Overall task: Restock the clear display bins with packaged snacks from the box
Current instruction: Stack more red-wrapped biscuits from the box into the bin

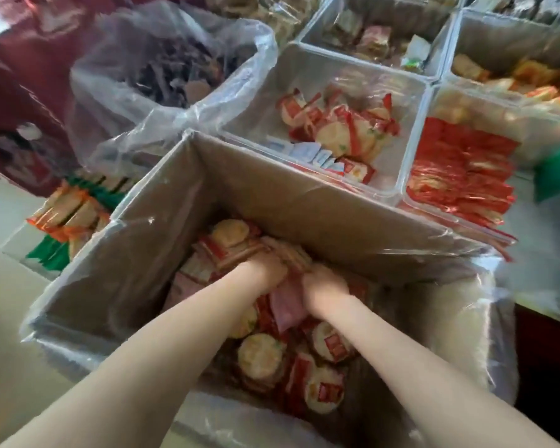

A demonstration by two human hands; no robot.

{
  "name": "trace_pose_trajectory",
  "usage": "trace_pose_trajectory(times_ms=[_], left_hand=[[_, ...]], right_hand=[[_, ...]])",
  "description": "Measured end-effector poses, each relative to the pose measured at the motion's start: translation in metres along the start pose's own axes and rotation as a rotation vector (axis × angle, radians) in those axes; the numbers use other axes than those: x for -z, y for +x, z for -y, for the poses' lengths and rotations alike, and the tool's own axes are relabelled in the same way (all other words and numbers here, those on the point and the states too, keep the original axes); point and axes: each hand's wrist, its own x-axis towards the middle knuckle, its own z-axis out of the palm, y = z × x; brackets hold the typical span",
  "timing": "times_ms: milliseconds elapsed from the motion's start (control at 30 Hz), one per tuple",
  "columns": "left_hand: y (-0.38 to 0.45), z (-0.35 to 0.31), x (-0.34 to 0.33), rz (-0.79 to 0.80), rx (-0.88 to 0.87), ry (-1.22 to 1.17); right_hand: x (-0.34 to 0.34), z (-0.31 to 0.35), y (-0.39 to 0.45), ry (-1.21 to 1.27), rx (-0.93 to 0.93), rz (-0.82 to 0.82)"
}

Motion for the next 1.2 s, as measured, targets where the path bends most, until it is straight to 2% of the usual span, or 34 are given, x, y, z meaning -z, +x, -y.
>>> trace_pose_trajectory(times_ms=[33, 100, 133, 233, 333, 400, 500, 600, 667, 767, 833, 967, 1100, 1200], left_hand=[[0.008, 0.002, 0.0, 0.008, 0.02, -0.035], [0.016, -0.005, 0.004, 0.045, 0.043, -0.051], [0.019, -0.009, 0.002, 0.05, 0.037, -0.077], [0.022, -0.015, -0.012, 0.061, 0.108, -0.164], [0.021, -0.004, -0.018, 0.067, 0.149, -0.316], [0.012, 0.005, -0.009, 0.05, 0.127, -0.397], [-0.007, 0.026, 0.009, 0.035, 0.14, -0.545], [-0.023, 0.049, 0.022, -0.159, 0.038, -0.526], [-0.038, 0.063, 0.029, -0.354, -0.078, -0.499], [-0.062, 0.077, 0.039, -0.532, -0.237, -0.599], [-0.084, 0.077, 0.054, -0.577, -0.311, -0.688], [-0.107, 0.069, 0.081, -0.559, -0.396, -0.923], [-0.111, 0.041, 0.115, -0.457, -0.478, -1.26], [-0.107, 0.028, 0.141, -0.395, -0.467, -1.534]], right_hand=[[0.01, 0.001, -0.003, -0.026, 0.073, 0.036], [0.02, -0.007, -0.002, 0.09, 0.175, 0.127], [0.016, -0.012, 0.001, 0.127, 0.153, 0.159], [-0.011, -0.024, 0.01, -0.012, 0.111, 0.249], [-0.028, -0.014, 0.006, -0.222, 0.065, 0.205], [-0.04, -0.007, 0.006, -0.263, 0.107, 0.197], [-0.031, -0.007, -0.012, 0.026, 0.1, 0.296], [0.015, -0.019, -0.03, 0.213, 0.067, 0.199], [0.048, -0.028, -0.04, 0.548, 0.054, 0.097], [0.086, -0.03, -0.055, 1.216, 0.045, 0.129], [0.099, -0.027, -0.06, 1.409, 0.067, 0.164], [0.112, -0.019, -0.07, 1.56, 0.185, 0.317], [0.123, -0.022, -0.079, 1.657, 0.15, 0.283], [0.141, -0.032, -0.094, 1.658, 0.167, 0.188]])
